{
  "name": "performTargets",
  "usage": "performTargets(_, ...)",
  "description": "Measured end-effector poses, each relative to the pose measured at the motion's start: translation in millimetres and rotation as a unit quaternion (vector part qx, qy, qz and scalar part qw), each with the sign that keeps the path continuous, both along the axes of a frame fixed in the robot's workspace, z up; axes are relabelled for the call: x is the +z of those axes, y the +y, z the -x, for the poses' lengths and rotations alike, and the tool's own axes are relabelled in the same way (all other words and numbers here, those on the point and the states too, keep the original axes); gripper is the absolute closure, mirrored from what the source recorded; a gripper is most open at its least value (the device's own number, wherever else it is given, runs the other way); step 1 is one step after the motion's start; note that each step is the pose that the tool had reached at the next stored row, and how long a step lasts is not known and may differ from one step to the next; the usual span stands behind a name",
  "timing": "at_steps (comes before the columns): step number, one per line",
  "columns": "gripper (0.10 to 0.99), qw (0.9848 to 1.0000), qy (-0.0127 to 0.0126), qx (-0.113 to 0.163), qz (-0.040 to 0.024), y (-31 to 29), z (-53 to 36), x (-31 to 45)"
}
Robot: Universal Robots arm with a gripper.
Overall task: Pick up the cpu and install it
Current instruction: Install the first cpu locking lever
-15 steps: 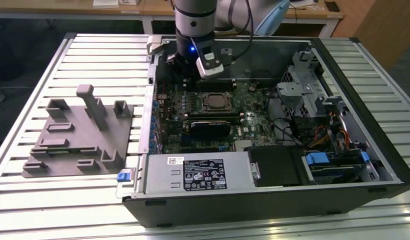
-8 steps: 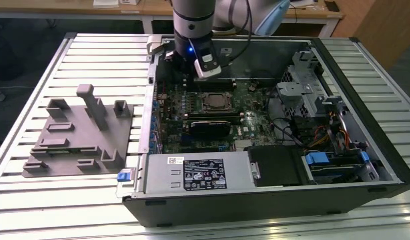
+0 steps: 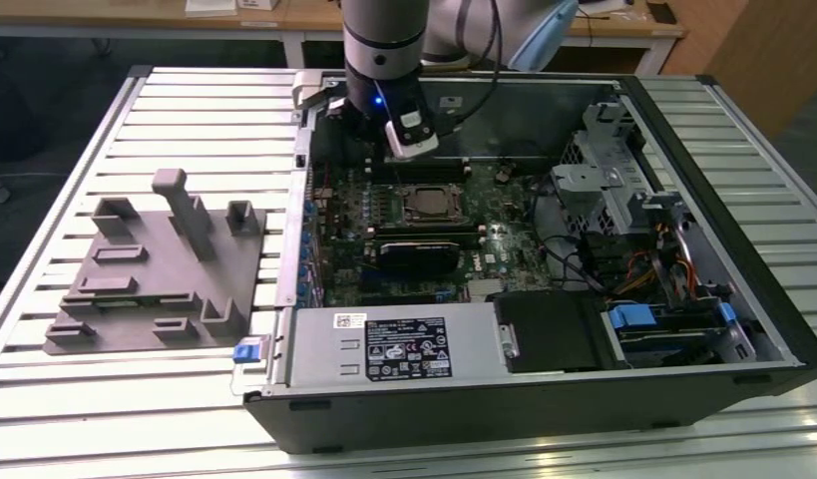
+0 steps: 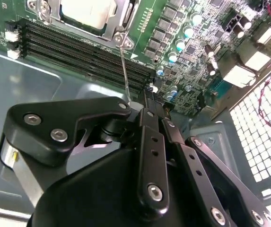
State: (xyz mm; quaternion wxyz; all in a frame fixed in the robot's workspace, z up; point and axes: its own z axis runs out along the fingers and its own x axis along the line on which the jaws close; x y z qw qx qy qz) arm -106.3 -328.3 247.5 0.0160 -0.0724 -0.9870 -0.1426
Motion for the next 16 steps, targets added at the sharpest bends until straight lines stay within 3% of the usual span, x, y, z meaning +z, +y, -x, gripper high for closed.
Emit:
performTargets(7,0.98,1.0,0.0006,0.0,-0.0005,0.0,-3.9,-1.9)
performTargets(16,0.98,1.0,0.0053,0.0,0.003,-0.1,-31.6,-2.8)
